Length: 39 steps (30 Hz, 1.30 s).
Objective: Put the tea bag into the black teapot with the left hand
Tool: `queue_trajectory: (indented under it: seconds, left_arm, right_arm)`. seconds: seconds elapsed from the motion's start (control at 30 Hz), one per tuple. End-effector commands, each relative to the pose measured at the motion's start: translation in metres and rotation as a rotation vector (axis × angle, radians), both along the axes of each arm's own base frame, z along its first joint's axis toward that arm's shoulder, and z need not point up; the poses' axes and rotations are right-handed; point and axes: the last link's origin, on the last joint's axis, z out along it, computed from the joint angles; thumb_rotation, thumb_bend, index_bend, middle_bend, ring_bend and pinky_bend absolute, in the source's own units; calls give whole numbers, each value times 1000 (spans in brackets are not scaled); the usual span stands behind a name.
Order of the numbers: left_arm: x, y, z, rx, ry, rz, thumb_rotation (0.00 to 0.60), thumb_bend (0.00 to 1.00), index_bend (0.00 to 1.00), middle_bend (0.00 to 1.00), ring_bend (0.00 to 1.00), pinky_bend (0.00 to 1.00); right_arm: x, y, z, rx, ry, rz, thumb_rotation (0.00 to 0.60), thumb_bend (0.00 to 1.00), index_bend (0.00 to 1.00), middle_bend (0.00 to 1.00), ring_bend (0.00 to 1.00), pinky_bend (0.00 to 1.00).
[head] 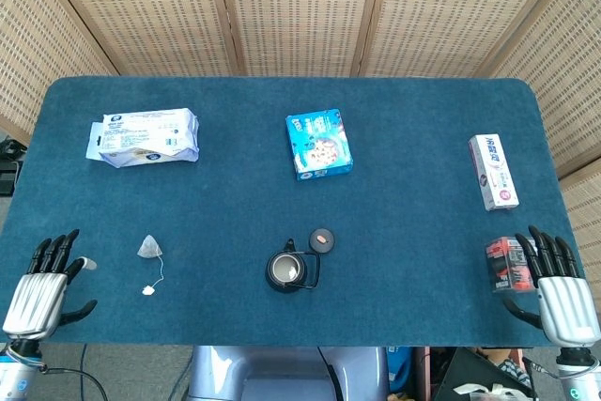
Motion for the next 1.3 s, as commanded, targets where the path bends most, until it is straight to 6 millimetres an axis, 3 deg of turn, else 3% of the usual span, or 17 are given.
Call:
queue_trajectory:
  seconds: [0.03, 0.67, 0.9, 1.3]
  left_arm:
    - [-1, -1, -5, -14, 1, 2, 600, 201, 419, 0, 0, 0]
    - [-12, 2, -63, -94, -11, 23, 600, 225, 498, 1, 0, 0]
    - [-15, 12, -76, -111, -17, 44, 600, 312, 507, 10, 0, 0]
    - [-12, 22, -91, -154, -16, 44, 600, 319, 519, 10, 0, 0]
  right_arm:
    - [0, 1, 0, -1, 0, -1, 600, 0, 0, 0, 0, 0]
    - [-5, 8, 3, -13, -7, -24, 600, 0, 0, 0, 0, 0]
    - [-8, 12, 5, -22, -4, -41, 600, 0, 0, 0, 0, 0]
    - [-10, 14, 7, -30, 0, -63, 600, 0, 0, 0, 0, 0]
